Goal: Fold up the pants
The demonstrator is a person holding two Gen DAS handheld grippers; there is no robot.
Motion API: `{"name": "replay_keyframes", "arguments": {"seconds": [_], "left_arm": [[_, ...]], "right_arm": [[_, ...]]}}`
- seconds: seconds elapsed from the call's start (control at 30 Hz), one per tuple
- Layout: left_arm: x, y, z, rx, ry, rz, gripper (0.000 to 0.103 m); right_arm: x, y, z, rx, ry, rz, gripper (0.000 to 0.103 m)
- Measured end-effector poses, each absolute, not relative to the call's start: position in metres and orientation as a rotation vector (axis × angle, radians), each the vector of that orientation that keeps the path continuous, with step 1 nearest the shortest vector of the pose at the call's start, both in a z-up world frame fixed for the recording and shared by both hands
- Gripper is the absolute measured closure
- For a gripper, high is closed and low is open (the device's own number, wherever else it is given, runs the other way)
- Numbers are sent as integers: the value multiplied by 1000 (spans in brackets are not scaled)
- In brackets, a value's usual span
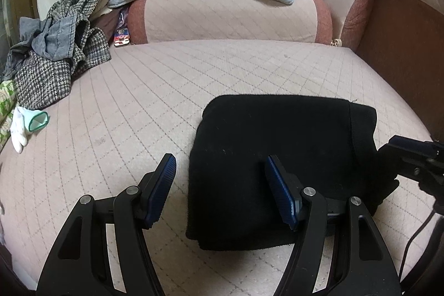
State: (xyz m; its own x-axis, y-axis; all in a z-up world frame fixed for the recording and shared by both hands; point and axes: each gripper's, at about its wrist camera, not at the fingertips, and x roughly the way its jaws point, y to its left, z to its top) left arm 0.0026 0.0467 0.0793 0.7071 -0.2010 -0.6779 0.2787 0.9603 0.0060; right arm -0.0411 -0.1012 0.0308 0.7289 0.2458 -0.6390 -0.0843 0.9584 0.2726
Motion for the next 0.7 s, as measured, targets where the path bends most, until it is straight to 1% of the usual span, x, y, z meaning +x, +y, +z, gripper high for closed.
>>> {"name": "replay_keyframes", "arguments": {"seconds": [0.13,0.27,0.7], "left_arm": [[6,50,79,107,740,-258,36],[10,51,78,100,749,-263,36],[9,45,74,166,730,-256,36]], "right_arm": [[-39,-102,30,244,733,181,61],[-37,-103,28,254,737,175,57],[-36,-104,24,263,748,156,57]]}}
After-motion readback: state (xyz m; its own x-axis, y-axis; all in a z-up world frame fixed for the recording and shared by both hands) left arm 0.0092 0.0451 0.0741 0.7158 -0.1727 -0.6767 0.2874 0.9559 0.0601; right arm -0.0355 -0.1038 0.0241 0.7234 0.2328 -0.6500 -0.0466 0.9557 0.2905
